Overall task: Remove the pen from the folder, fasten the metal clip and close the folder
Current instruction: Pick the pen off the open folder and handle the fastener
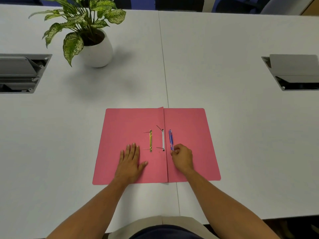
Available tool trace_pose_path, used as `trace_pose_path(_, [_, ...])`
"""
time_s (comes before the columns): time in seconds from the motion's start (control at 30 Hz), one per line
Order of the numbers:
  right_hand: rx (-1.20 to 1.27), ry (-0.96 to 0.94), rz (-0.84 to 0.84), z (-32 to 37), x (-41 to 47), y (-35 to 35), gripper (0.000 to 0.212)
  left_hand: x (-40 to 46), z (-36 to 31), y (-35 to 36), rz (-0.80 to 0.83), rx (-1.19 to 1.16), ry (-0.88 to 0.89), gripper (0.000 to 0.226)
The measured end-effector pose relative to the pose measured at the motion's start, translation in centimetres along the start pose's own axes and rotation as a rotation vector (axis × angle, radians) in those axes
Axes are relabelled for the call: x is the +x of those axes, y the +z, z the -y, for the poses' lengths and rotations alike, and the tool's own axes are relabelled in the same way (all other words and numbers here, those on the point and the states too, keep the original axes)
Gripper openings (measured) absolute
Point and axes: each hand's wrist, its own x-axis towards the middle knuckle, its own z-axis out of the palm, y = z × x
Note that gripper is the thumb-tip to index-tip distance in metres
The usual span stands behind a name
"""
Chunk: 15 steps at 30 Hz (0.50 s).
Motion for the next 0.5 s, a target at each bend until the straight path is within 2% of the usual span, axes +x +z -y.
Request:
trace_pose_path(0.1, [0.181, 0.031, 0.001, 0.8, 0.0, -0.2, 0.007, 0.0, -0.3, -0.5, -0.008, -0.02, 0.006, 0.101])
trace_pose_path(0.17, [0.247, 0.022, 0.003, 1.6, 0.0, -0.3, 0.008, 0.3, -0.8, -1.3, -0.042, -0.055, 0.016, 0.096])
trace_pose_path(0.37, [0.367, -0.04, 0.03, 3.7, 0.5, 0.3, 0.012, 1.8, -3.3, -3.6, -0.297, -0.252, 0.02, 0.071])
trace_pose_path(0.43, [0.389, -0.05, 0.069, 3.9, 0.6, 0.5, 0.013, 2.4, -3.7, -3.8, -0.31, -0.283, 0.029, 0.063])
trace_pose_path(0.5, [0.41, -0.064, 0.118, 4.0, 0.6, 0.5, 0.011, 2.7, -4.2, -4.3, -0.249, -0.432, 0.006, 0.055])
